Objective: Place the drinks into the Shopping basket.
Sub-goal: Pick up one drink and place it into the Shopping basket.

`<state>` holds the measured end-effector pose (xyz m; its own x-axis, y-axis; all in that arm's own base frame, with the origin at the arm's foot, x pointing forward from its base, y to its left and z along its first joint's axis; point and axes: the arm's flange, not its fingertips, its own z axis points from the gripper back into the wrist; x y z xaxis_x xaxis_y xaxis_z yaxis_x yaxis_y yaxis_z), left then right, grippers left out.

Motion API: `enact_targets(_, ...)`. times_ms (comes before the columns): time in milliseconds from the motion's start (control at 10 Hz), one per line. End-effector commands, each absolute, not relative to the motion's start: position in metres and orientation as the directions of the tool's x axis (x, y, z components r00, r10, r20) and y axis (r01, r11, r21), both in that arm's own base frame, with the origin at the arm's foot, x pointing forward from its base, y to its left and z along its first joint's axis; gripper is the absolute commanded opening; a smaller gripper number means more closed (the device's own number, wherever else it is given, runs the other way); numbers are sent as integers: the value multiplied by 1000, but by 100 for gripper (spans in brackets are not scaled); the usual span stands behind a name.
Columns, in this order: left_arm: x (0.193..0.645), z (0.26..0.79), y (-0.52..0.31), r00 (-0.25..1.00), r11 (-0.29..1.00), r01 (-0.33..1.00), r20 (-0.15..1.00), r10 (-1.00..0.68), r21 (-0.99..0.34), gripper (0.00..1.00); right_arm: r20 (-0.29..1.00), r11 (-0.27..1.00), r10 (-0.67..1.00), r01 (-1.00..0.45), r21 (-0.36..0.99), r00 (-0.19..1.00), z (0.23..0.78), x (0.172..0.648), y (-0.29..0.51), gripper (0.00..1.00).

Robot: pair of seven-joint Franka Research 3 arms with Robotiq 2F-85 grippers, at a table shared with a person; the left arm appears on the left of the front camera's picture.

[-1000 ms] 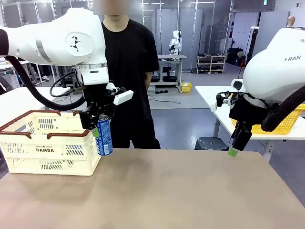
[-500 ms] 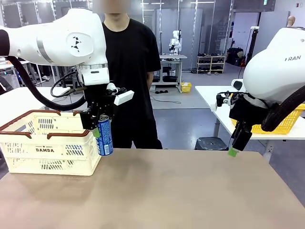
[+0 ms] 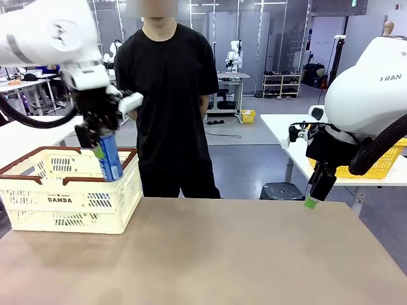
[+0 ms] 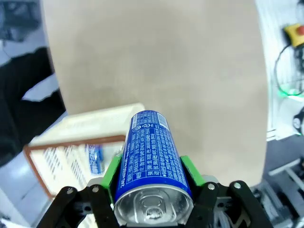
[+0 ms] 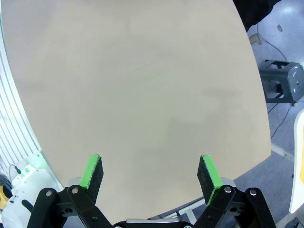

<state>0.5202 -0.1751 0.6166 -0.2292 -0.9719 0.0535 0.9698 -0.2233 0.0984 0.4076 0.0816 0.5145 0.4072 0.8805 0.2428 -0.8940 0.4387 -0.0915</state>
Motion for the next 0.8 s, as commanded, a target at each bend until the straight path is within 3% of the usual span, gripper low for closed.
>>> enact_targets(0,540,638,-146,-130,-117,979,67,-989,167,59,244,439,880,-894,-92,407,515,407,81,100)
enact_targets(100,559,643,-118,-35,-30,973,18,-999,229,59,244,439,880,-894,-92,407,515,407,81,100)
enact_targets(200,580,645,-86,2,14,970,50,-999,241,59,244,439,880,-894,-92,407,515,407,81,100)
enact_targets(700,643,620,25,193,206,954,83,-978,217,59,244,439,880,-894,-92,407,515,407,81,100)
